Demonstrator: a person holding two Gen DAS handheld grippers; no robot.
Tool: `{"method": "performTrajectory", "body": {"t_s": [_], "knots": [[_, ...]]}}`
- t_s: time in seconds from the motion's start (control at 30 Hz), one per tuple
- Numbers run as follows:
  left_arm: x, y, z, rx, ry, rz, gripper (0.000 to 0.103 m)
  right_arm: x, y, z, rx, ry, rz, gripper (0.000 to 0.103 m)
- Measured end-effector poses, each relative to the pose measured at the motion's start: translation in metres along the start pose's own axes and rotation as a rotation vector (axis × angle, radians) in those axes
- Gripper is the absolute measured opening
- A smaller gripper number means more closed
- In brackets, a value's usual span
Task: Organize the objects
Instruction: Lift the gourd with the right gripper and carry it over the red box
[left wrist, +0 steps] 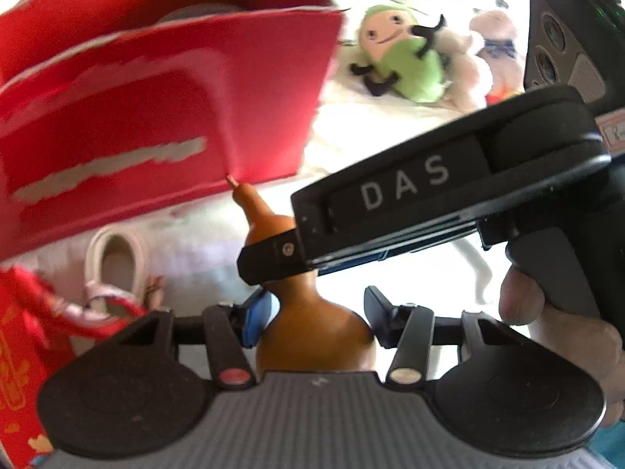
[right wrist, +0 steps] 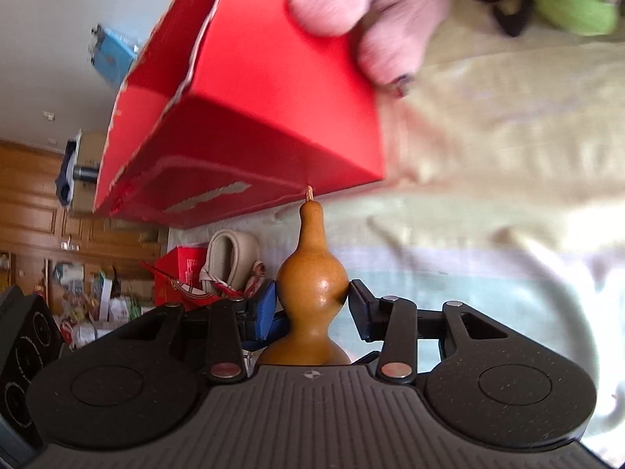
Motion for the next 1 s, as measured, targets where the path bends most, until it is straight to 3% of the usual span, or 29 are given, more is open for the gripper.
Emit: {"method": "performTrajectory", "body": {"t_s": [0.23,0.43,0.57,0.7,1.0], "knots": [[-0.005,-0.039,0.025,0.101,-0.042,-0.051,0.053,-0.05,-0.024,0.0,0.049,-0.113,0.019,0.044],[-0.016,-0.067,0.045,0.178,-0.096,-0.086,0.053,-0.081,-0.022,-0.002,0.044,-0.225,0.034,0.044],[-0.033,-0.069,0.046,0.215,-0.14,-0.086,0.053,-0.087,0.003,-0.004,0.011,-0.291,0.054,0.044],[-0.033,-0.063,0.074,0.233,-0.204,-0.072,0.053,-0.096,0.027,0.004,-0.049,-0.348,0.086,0.044],[-0.096,-0.021,0.106,0.239,-0.356,0.014,0.053,-0.101,0.095,0.038,-0.176,-0.41,0.18,0.044]]}}
Point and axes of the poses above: each gripper's, at about its wrist camera, not at the fingertips, and x roughly the way its jaws point, y to its left, z to its top, the point moved 5 cm from there along x, roughly the way its jaws point, and after that the axes turned 11 degrees about x, right-handed, at the moved point
